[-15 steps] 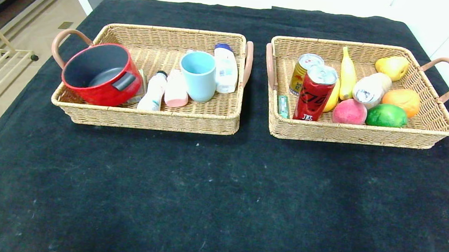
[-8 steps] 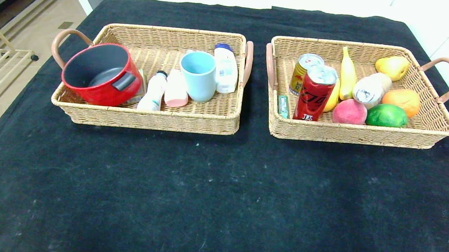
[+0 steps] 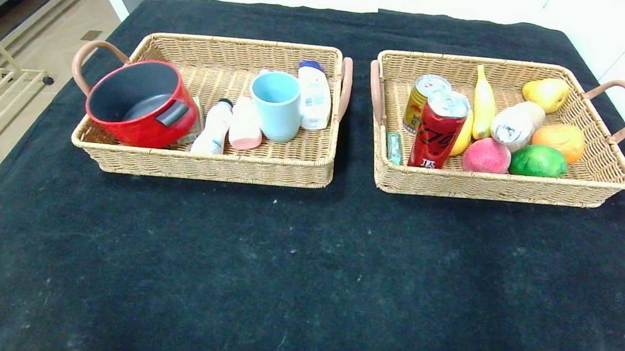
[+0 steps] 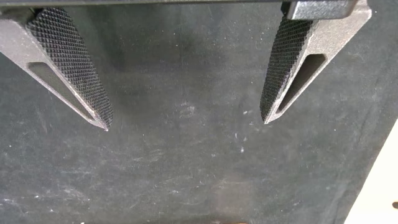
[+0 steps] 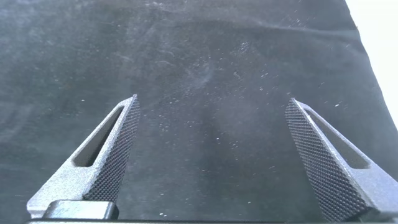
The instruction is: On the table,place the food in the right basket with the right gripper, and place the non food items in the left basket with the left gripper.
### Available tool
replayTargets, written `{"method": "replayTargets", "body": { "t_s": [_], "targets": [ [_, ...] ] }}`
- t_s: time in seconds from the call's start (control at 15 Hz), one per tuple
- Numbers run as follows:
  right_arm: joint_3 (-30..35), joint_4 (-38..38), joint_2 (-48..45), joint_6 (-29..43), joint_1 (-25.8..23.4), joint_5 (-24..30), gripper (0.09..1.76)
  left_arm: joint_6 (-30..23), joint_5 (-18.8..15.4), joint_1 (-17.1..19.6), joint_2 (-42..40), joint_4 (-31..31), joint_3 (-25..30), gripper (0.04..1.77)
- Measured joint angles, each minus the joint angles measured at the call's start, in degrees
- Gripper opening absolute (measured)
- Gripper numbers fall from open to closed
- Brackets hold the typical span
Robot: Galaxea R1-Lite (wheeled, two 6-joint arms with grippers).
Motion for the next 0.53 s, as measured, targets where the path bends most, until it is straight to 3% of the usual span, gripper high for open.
{"method": "replayTargets", "body": {
  "t_s": [0.53],
  "targets": [
    [0.0, -0.1, 0.0, 3.7, 0.3, -0.5, 1.71, -2.1, 0.0, 0.0, 0.0, -0.1, 0.0, 1.72]
  ]
}}
